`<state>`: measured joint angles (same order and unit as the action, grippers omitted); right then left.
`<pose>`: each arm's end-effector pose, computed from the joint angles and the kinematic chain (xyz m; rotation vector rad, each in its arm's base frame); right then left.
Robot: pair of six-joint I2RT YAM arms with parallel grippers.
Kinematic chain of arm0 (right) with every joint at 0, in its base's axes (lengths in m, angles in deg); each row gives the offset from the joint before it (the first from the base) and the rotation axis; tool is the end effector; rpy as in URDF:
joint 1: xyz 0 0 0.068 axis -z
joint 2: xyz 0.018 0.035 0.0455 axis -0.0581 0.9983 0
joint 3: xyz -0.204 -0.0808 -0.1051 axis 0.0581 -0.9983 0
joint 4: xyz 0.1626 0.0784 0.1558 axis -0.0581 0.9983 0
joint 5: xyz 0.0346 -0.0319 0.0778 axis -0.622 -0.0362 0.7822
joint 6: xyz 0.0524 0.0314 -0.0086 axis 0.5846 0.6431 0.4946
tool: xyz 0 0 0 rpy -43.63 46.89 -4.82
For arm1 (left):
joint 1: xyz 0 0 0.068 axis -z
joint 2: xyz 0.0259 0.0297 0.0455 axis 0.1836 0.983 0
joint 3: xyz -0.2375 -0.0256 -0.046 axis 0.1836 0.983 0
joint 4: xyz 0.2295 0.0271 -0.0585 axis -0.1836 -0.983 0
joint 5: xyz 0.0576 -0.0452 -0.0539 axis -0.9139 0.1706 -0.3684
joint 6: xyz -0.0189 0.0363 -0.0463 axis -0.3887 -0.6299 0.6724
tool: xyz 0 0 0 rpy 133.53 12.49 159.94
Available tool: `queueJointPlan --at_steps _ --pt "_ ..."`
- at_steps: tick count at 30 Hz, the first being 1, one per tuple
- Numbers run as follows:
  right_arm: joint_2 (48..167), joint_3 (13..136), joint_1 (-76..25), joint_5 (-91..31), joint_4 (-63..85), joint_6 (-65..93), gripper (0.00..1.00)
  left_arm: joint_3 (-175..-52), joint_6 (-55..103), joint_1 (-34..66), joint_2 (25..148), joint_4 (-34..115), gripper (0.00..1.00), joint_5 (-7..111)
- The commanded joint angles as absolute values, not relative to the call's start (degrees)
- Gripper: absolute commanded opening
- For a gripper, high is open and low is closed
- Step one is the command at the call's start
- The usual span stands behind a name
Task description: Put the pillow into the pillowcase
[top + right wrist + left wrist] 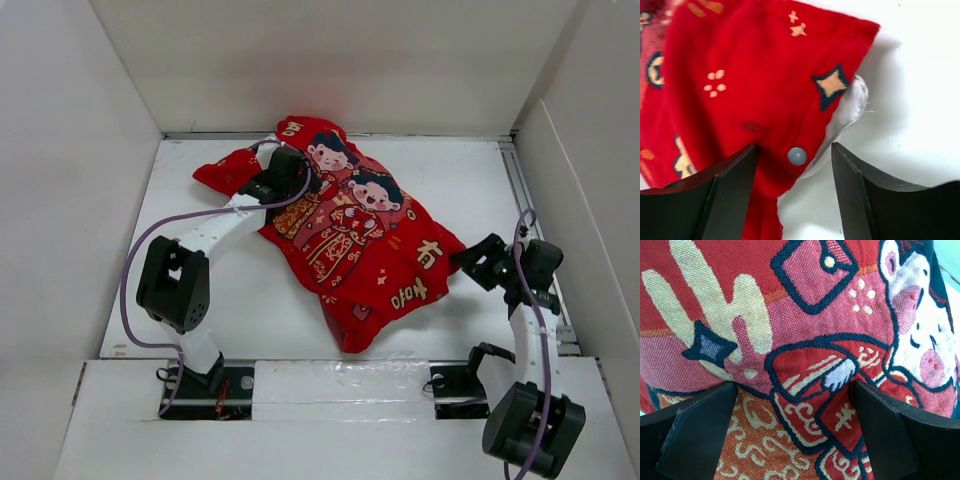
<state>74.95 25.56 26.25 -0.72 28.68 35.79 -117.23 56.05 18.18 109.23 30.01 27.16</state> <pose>0.1741 -0.0433 0.1913 0.6442 2.1129 0.7761 0.3404 -0.1716 0.2574 -0.4377 2.0643 -0.4610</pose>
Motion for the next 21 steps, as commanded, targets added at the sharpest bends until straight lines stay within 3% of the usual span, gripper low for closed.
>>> queueJointPlan --at_steps 1,4,5,9,16,21 --pt "72.04 25.87 26.53 0.52 25.08 36.53 0.66 -116.15 55.13 18.08 109.98 30.83 0.99 29.17" --pt "72.73 25.25 26.53 1.57 23.31 37.34 0.56 -116.15 55.13 18.08 110.50 30.84 0.99 29.70" --pt "72.73 25.25 26.53 1.57 23.31 37.34 0.48 -116.15 55.13 18.08 110.51 30.84 0.99 29.70" --pt "75.19 25.25 26.53 2.63 22.09 37.34 0.42 -116.15 54.61 18.08 110.51 30.84 0.99 29.70" --pt "73.27 27.26 26.53 2.63 24.96 36.81 0.03 -116.15 54.60 18.08 110.51 30.84 0.99 29.70" --pt "67.91 31.92 26.53 -0.45 32.97 35.40 0.03 -116.68 54.60 18.08 111.12 30.84 0.99 29.17"
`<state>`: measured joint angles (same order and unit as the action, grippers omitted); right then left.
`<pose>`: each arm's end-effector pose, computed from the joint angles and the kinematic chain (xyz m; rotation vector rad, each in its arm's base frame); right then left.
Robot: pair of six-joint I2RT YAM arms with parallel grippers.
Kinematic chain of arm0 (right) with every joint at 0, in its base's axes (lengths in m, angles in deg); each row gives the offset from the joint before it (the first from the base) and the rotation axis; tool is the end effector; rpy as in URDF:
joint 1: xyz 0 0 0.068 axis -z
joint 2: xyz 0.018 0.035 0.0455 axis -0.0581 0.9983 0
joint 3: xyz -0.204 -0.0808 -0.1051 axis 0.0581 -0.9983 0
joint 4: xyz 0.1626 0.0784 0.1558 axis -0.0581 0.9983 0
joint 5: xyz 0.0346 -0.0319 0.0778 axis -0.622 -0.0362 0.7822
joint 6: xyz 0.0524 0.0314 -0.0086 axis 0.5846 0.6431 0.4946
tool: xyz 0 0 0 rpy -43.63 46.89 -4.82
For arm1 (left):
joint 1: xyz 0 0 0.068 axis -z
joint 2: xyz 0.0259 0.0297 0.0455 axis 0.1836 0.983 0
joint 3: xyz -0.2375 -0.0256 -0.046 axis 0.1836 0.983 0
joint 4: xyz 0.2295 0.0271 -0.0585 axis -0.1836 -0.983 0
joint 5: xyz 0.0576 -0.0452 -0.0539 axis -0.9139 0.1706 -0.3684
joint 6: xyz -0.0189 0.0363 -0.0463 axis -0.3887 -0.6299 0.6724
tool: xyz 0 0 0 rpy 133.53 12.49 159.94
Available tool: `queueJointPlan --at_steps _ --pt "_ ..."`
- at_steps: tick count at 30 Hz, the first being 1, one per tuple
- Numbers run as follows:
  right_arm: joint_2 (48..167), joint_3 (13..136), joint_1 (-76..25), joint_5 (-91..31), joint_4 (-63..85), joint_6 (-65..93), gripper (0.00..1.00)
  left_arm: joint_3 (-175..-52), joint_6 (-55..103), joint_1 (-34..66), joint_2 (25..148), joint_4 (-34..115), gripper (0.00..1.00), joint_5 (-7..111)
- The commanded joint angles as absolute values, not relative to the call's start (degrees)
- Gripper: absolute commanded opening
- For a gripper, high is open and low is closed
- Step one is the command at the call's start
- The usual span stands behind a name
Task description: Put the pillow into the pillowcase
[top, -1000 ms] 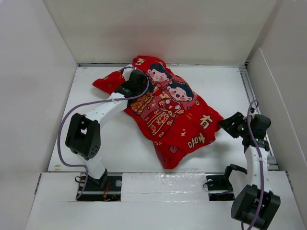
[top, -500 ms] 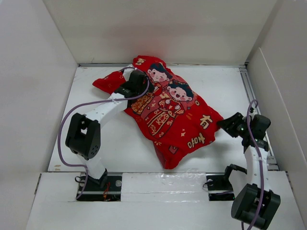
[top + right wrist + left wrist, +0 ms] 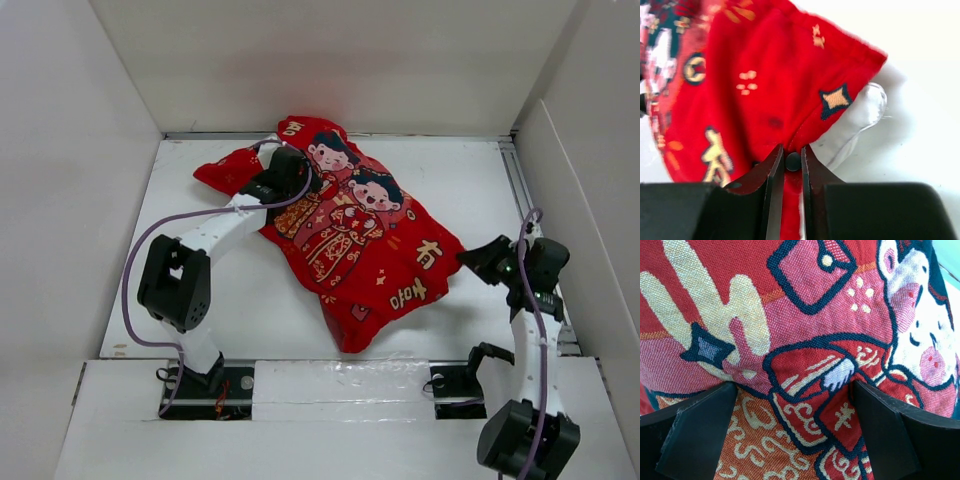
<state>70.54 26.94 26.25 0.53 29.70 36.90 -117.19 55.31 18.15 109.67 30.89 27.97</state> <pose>0.1685 -0.0401 0.2095 0.5952 2.0490 0.7881 0.3420 -0.1730 0.2558 -0.4171 2.0654 -0.4707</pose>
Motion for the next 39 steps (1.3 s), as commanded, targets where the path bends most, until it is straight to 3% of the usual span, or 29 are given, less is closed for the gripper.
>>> queueJointPlan --at_steps 1,9,13,18,23,31,35,39 --pt "67.29 32.89 26.53 -1.40 34.89 35.40 0.02 -117.20 54.60 18.08 111.13 30.84 0.99 29.17" --pt "64.74 32.46 26.53 -4.31 42.29 35.13 0.00 -121.15 54.60 18.08 112.97 29.79 0.99 29.70" --pt "61.23 30.08 27.14 -13.68 47.36 39.17 0.00 -121.16 55.30 18.08 112.97 29.26 0.99 27.69" --pt "55.77 21.25 28.29 -15.93 47.41 45.67 0.00 -121.69 57.59 18.08 112.97 28.11 0.99 26.01" --pt "70.16 10.92 28.29 -7.57 31.33 47.63 0.00 -121.16 58.82 18.08 112.44 28.11 0.99 26.01" --pt "75.36 14.69 28.29 -11.61 18.67 50.86 0.00 -119.23 58.83 18.08 108.32 27.42 0.99 26.01" --pt "89.29 21.10 23.29 -15.47 16.45 50.61 0.00 -120.44 55.93 20.79 101.30 24.78 0.99 21.90" --pt "99.68 21.82 21.44 -11.18 7.24 49.90 0.04 -124.68 53.81 26.50 93.57 18.19 0.99 16.08"
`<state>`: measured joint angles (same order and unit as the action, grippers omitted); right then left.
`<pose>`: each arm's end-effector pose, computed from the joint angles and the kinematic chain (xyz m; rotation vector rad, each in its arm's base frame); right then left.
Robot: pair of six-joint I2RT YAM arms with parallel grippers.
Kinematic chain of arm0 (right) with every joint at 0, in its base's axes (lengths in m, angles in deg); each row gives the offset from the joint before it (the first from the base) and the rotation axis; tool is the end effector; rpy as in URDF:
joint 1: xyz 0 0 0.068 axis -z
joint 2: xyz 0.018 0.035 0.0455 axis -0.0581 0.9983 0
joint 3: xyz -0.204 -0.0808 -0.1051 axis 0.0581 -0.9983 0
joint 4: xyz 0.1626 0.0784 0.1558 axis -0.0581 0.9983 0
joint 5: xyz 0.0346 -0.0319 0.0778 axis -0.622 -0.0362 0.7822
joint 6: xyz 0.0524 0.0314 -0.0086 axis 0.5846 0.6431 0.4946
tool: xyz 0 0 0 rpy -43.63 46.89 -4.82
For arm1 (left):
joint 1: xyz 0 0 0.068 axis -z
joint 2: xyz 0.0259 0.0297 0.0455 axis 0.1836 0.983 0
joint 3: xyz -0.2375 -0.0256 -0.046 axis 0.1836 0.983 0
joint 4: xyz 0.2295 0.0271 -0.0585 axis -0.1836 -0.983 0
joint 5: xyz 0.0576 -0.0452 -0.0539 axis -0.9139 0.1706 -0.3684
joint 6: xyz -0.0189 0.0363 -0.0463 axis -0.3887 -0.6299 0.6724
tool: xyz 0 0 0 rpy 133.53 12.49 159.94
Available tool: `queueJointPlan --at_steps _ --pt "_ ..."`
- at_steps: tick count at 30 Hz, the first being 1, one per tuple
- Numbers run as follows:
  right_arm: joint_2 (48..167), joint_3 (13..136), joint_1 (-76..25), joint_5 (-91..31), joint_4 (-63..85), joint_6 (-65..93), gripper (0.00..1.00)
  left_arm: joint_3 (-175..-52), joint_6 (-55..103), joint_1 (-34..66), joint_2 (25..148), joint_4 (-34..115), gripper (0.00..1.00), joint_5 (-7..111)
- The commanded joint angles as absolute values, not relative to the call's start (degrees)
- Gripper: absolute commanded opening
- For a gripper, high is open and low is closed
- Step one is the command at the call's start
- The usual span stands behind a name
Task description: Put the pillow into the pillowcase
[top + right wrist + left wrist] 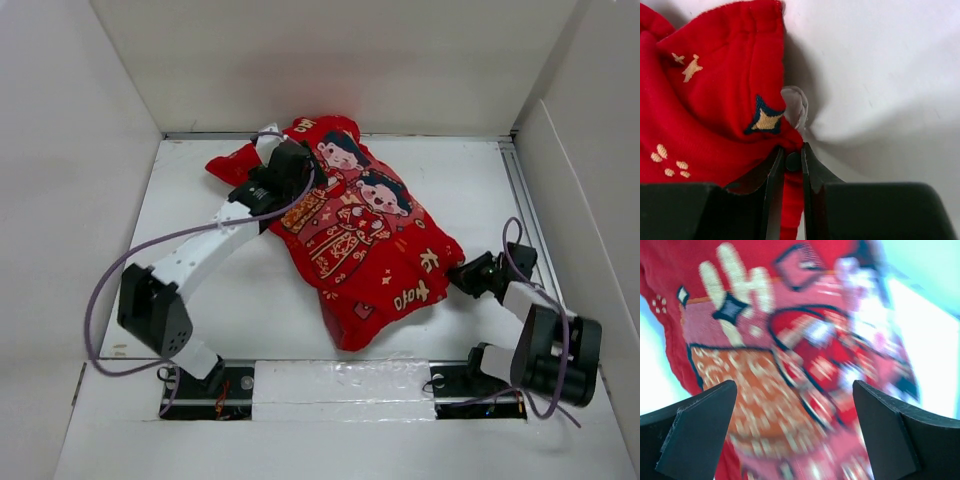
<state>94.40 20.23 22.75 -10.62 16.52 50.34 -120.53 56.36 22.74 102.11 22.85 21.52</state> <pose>0.1933 -0.0458 0.1200 1.1217 2.2304 0.7573 0.3065 -0.1803 0.3076 -0.4206 1.9928 -0.4581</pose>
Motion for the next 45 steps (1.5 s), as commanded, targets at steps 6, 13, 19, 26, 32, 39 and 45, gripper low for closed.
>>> queueJointPlan --at_steps 6,13,19,26,32,39,45 --pt "107.01 31.38 21.44 -12.48 5.63 47.18 0.42 -124.68 51.71 36.01 91.87 15.37 0.99 9.29" --pt "80.15 34.20 20.30 -23.72 18.89 46.04 1.00 -126.87 41.51 36.01 99.69 21.17 0.99 25.73" --pt "63.94 38.70 18.10 -20.98 34.36 39.11 1.00 -130.46 40.98 39.51 106.72 17.50 0.99 25.95" --pt "59.12 23.25 15.65 0.94 32.81 38.04 1.00 -127.41 41.51 39.52 112.00 18.88 0.99 26.10" --pt "45.95 21.29 14.23 2.89 44.40 31.18 1.00 -130.21 42.12 39.52 116.39 18.89 0.99 24.78" --pt "49.41 13.48 13.70 10.80 37.48 34.96 1.00 -135.56 43.79 37.41 117.98 20.03 0.99 26.62" --pt "54.01 10.76 13.70 19.05 25.27 37.15 1.00 -141.63 43.79 37.41 120.35 17.92 0.99 26.62"
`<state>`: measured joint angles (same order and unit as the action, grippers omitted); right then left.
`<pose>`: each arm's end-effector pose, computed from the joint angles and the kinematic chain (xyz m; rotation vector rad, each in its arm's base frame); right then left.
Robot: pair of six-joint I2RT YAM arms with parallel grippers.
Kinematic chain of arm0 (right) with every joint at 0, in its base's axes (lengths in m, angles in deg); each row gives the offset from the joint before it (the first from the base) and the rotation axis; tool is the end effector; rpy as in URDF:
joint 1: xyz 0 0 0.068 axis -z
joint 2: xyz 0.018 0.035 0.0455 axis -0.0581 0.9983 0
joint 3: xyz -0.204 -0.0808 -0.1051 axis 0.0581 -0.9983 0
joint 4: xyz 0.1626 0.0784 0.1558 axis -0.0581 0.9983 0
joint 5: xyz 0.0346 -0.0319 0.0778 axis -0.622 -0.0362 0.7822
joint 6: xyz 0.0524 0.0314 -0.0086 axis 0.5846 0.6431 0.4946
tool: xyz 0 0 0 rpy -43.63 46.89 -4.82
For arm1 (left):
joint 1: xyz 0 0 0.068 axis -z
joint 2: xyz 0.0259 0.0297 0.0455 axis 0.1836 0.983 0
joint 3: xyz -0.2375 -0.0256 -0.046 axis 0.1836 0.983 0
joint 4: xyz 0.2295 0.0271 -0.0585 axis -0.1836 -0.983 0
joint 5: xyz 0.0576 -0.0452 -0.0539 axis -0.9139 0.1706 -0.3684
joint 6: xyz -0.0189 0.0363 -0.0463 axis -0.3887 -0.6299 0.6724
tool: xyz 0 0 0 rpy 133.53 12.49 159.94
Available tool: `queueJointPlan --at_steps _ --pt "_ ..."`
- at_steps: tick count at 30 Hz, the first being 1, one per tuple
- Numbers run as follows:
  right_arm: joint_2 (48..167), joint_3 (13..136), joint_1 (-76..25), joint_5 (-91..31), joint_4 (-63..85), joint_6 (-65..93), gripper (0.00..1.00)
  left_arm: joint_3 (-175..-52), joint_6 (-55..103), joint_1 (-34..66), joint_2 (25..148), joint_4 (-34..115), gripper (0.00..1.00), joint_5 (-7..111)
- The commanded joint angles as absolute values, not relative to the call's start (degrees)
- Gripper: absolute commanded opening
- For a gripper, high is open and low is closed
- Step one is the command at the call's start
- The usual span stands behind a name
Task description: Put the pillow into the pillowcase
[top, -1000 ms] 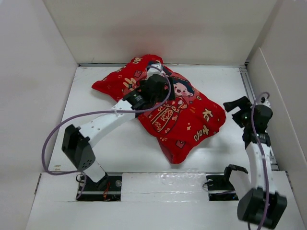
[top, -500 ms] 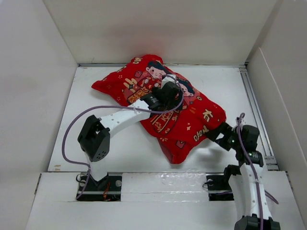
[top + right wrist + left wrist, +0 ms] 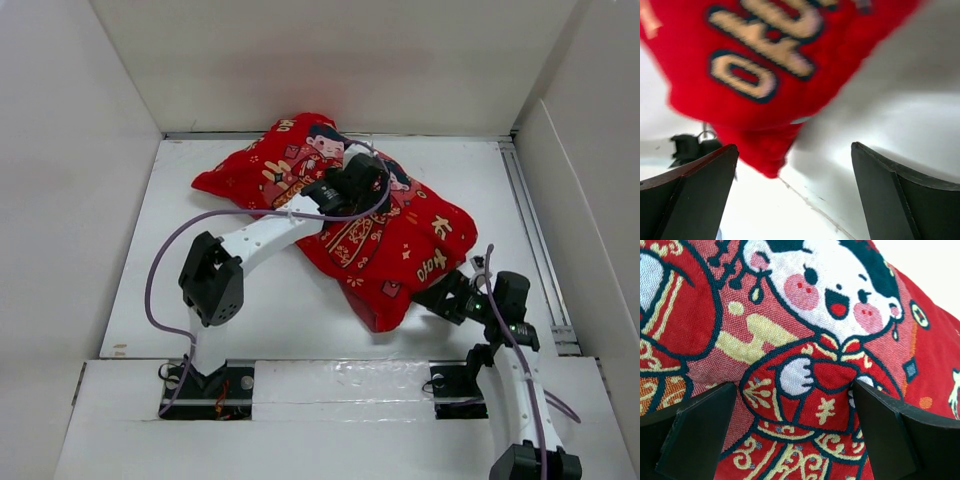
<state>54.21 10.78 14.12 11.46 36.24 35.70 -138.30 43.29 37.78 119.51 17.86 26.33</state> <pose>0.1245 0.0120 0.1506 0.3131 2.2094 1.1362 0.2903 -0.3055 0.2885 0.1529 2.1321 -0.5024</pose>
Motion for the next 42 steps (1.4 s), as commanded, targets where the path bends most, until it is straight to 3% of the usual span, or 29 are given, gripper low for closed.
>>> queueJointPlan --at_steps 1,4,7,10,12,15,21,28,32,33,34,35,36,39,42 --pt "54.01 10.75 13.70 20.11 22.89 39.94 1.00 -141.64 43.79 37.41 120.88 17.92 0.99 26.62" --pt "56.37 9.52 10.02 20.74 9.71 47.24 0.91 -143.13 43.79 36.89 121.93 17.92 0.99 26.62" --pt "61.81 12.31 4.22 16.00 5.65 47.27 0.72 -145.23 44.31 36.88 122.46 17.92 0.99 27.24" --pt "64.90 13.91 -0.53 11.00 4.33 48.50 0.23 -146.64 44.32 36.88 122.99 16.69 0.99 26.71" --pt "64.91 15.75 -2.02 7.05 10.86 47.63 0.00 -146.65 44.32 36.36 122.99 16.69 0.99 26.19" --pt "59.75 20.49 -3.61 -5.77 23.53 44.38 0.00 -147.17 44.32 34.43 122.99 16.16 0.99 25.31" --pt "45.33 29.01 -3.61 -26.45 47.89 43.75 0.00 -149.45 44.85 31.09 124.65 14.41 0.99 22.23" --pt "56.71 24.47 -3.09 -21.10 45.82 44.37 0.00 -152.88 43.18 28.10 127.11 13.88 0.99 21.61" --pt "57.10 23.32 -0.90 -22.32 46.33 45.07 0.00 -156.48 41.86 26.26 129.75 11.34 0.99 19.34" --pt "55.70 23.32 -0.89 -22.33 46.34 45.07 0.08 -156.49 41.86 26.25 129.76 10.72 0.99 19.33" --pt "54.12 23.84 -0.37 -22.33 47.12 45.59 0.22 -157.54 41.34 26.25 129.76 10.10 0.99 19.33" --pt "50.71 25.15 -0.36 -22.33 48.00 45.60 0.47 -157.55 41.33 26.25 129.76 9.49 0.99 18.81" --pt "48.93 25.95 -0.36 -22.85 48.70 47.42 0.98 -158.07 41.33 26.25 127.67 9.48 0.99 18.80" --pt "45.15 29.20 -0.36 -23.64 49.24 48.14 1.00 -158.86 38.09 29.13 124.32 10.01 0.99 17.40" --pt "48.62 29.73 0.17 -24.26 47.40 48.67 1.00 -165.96 32.92 33.52 124.31 5.71 0.99 16.52"
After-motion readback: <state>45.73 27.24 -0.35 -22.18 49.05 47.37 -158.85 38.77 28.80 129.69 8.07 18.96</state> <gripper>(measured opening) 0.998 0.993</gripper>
